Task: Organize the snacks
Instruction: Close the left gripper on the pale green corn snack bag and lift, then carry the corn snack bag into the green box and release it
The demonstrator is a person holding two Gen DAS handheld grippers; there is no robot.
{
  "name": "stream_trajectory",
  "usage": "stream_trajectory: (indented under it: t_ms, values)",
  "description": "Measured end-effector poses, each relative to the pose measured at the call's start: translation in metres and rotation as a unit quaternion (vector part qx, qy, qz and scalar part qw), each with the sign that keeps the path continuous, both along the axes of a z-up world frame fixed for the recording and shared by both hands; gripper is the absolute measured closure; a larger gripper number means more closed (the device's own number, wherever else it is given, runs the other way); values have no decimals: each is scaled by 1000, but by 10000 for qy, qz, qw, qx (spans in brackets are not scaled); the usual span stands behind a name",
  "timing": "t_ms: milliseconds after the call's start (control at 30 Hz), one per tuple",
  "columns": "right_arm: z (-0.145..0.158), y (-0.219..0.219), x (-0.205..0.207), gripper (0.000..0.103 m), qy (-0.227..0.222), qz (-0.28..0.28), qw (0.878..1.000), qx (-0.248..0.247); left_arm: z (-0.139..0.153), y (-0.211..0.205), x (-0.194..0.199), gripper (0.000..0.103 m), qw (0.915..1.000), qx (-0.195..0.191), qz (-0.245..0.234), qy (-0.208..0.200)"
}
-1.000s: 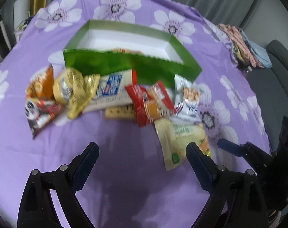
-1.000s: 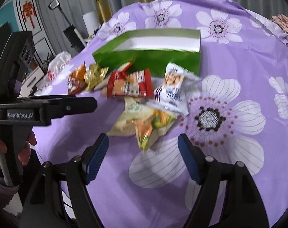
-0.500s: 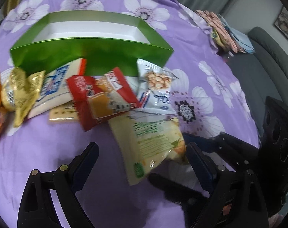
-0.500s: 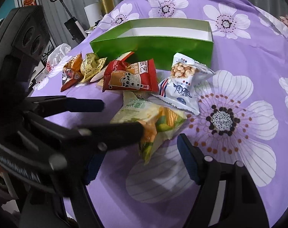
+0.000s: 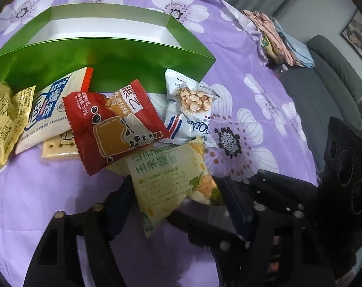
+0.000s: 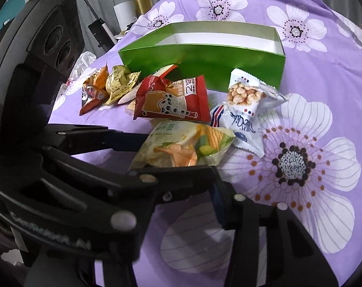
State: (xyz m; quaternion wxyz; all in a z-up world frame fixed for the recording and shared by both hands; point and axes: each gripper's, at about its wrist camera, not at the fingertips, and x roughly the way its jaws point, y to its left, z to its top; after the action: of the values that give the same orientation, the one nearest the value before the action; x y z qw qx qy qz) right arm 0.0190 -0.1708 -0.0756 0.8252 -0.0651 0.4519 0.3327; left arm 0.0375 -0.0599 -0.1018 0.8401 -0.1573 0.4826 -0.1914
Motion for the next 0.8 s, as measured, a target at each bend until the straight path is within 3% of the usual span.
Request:
stream_trajectory:
  t_ms: [233, 467, 800]
  values:
    - [0, 2, 0, 80, -171, -25, 9999, 6, 2, 8, -2, 46, 9998, -134, -62, -100]
    - [12, 1, -18, 82, -141, 45, 9996, 229, 14, 10, -24, 47, 9998, -110, -38, -164]
    - [40, 5, -25, 82, -548, 23, 9977, 401, 46, 9, -32, 47, 9981, 28, 107, -600]
